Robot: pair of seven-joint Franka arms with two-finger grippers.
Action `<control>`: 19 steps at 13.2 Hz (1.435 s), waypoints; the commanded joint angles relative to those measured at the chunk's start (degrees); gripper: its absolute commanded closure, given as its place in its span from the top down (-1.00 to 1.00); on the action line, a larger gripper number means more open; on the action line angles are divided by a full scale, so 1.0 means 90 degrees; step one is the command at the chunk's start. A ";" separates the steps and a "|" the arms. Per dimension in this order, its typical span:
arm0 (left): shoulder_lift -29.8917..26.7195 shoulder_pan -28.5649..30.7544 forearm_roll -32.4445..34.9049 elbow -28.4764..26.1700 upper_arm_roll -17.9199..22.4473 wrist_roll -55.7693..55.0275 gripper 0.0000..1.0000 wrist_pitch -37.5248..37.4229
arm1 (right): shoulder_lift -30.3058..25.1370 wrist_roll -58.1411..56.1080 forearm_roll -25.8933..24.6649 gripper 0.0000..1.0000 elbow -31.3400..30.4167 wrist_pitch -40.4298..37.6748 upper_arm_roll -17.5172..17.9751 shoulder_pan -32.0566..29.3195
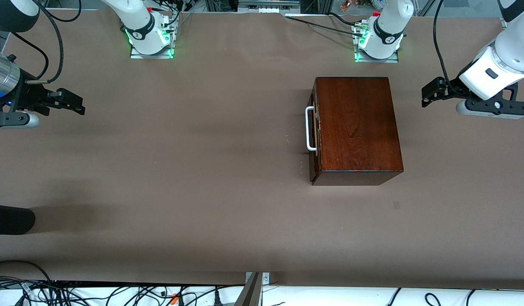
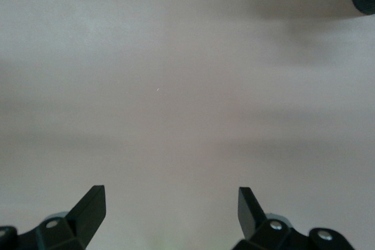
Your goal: Open drawer, take yellow block, close drawer
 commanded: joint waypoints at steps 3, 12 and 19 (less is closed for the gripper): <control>0.0085 0.0028 -0.0075 0.0186 0.0002 0.0015 1.00 -0.0106 | 0.0016 0.0095 -0.0066 1.00 0.0092 -0.0106 0.0024 -0.0027; 0.0134 0.0028 -0.0085 0.0156 0.0002 -0.0053 1.00 -0.0155 | 0.0016 0.0095 -0.0076 1.00 0.0102 -0.0097 0.0024 -0.0017; 0.1118 -0.0897 -0.0232 0.0761 -0.0427 -0.0043 1.00 -0.0379 | 0.0016 0.0095 -0.0076 1.00 0.0102 -0.0097 0.0024 -0.0017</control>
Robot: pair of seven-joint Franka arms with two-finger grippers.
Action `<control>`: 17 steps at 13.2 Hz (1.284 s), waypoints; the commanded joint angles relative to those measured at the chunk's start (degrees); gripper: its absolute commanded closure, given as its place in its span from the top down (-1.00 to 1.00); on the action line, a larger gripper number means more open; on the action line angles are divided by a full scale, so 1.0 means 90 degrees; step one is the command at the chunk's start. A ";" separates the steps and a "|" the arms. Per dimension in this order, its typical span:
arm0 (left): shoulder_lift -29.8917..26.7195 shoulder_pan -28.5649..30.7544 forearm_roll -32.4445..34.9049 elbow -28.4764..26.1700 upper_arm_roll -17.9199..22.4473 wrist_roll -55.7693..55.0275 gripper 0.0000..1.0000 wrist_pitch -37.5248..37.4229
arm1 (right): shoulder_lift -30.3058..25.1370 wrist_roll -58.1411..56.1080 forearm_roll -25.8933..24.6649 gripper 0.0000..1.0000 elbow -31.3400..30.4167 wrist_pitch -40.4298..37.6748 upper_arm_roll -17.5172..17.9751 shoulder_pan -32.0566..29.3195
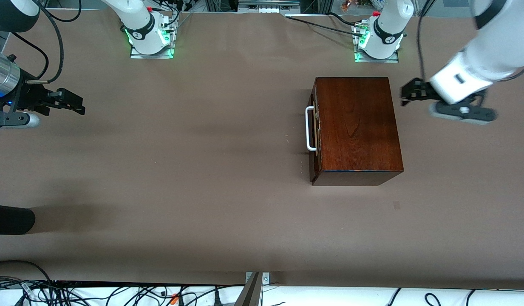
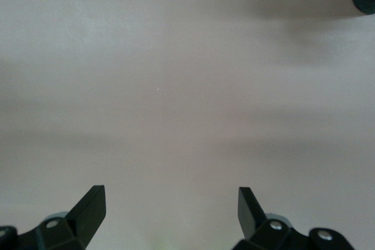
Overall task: Open drawer, take yellow block, close drawer
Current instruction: 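Move the left gripper over the box to the white drawer handle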
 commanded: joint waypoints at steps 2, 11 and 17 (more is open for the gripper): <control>0.1300 -0.1124 -0.0050 0.1000 -0.0094 -0.0176 1.00 -0.0166 | 0.0016 0.0095 -0.0076 1.00 0.0102 -0.0103 0.0024 -0.0017; 0.3314 -0.3421 0.1646 0.1921 -0.0055 -0.3564 1.00 0.0820 | 0.0016 0.0085 -0.0076 1.00 0.0092 -0.0103 0.0024 -0.0017; 0.3882 -0.3677 0.2429 0.1707 -0.0045 -0.4435 1.00 0.0820 | 0.0016 0.0095 -0.0076 1.00 0.0102 -0.0103 0.0024 -0.0017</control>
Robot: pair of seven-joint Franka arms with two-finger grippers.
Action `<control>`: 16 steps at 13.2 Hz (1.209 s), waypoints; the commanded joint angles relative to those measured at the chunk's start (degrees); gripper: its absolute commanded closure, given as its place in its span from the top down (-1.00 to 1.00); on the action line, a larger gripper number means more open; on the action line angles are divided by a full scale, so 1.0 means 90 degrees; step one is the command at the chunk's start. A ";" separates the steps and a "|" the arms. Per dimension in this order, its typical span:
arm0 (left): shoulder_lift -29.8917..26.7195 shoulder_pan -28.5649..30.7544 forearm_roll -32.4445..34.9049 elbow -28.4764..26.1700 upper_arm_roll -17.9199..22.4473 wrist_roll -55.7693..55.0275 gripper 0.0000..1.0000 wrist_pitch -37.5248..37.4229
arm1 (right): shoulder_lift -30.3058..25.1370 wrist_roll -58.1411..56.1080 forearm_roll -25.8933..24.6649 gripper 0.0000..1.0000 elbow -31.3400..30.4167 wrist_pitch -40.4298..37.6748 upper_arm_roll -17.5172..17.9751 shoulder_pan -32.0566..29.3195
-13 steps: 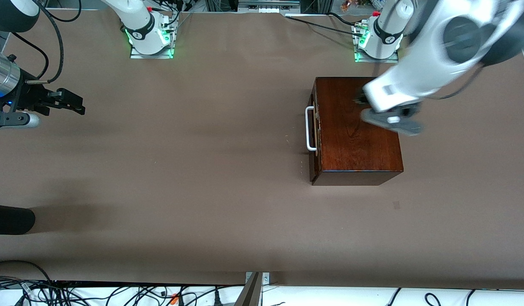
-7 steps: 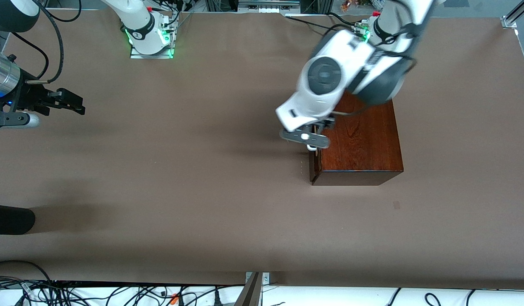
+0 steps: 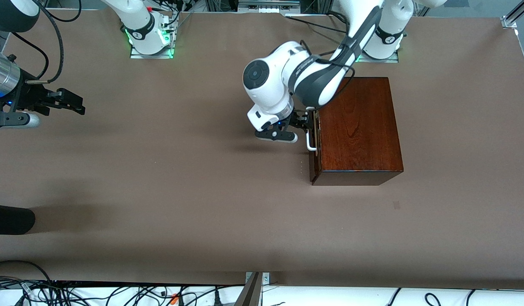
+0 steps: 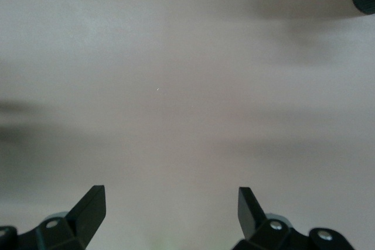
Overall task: Open drawer, take yellow block, close drawer
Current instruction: 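Move the left gripper over the box to the white drawer handle, then close the left gripper on the white drawer handle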
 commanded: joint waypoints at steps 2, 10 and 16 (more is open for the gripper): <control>0.0110 -0.0100 0.0509 0.0032 0.0084 -0.0212 1.00 -0.0069 | 0.0016 0.0095 -0.0076 1.00 0.0102 -0.0093 0.0024 -0.0018; 0.0412 -0.0227 0.0920 -0.0066 0.0084 -0.1393 1.00 -0.0060 | 0.0026 0.0095 -0.0076 1.00 0.0102 -0.0093 0.0024 -0.0018; 0.0608 -0.0237 0.0180 -0.0008 0.0026 -0.1824 1.00 0.0653 | 0.0016 0.0095 -0.0076 1.00 0.0102 -0.0093 0.0024 -0.0018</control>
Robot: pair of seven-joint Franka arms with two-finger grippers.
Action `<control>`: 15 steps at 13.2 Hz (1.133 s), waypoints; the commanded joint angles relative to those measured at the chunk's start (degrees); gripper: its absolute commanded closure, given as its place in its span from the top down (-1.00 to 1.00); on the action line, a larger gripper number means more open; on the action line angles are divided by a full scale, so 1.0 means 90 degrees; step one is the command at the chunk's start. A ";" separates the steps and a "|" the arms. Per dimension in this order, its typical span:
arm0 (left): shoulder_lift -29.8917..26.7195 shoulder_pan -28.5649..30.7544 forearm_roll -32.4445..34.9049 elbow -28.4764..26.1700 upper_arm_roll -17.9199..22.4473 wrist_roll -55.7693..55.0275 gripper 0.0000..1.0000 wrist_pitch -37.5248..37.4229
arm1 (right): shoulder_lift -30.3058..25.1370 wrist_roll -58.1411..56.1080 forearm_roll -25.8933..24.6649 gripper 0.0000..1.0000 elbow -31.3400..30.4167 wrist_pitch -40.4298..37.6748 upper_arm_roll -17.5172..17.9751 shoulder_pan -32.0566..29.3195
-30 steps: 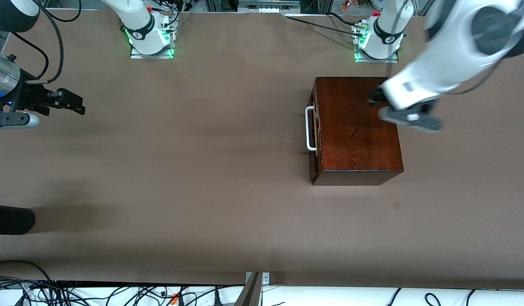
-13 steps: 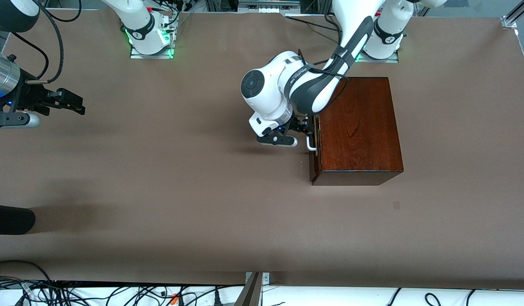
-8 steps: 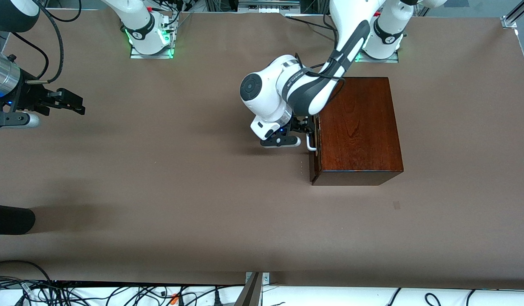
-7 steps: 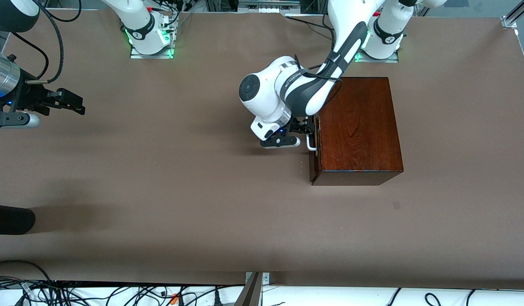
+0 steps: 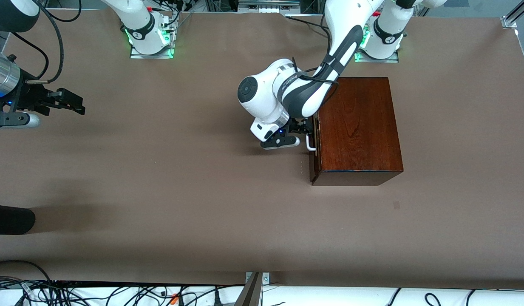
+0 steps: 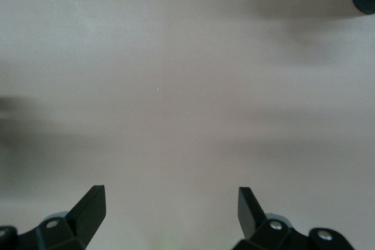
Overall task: Open drawer, take yellow block, close drawer
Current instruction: 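Close the left gripper on the white drawer handle, then pull the drawer handle outward with the left gripper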
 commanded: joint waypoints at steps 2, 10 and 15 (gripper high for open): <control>0.0107 -0.0044 -0.0930 0.0121 -0.0009 -0.0136 1.00 0.0547 | 0.0016 0.0095 -0.0076 1.00 0.0102 -0.0103 0.0024 -0.0017; 0.0097 -0.0073 -0.2005 0.0150 -0.0009 -0.0136 1.00 0.1591 | 0.0016 0.0095 -0.0076 1.00 0.0102 -0.0074 0.0034 0.0021; 0.0107 -0.0122 -0.2367 0.0160 -0.0068 -0.0126 1.00 0.2090 | 0.0016 0.0085 -0.0086 1.00 0.0112 -0.0035 0.0053 0.0041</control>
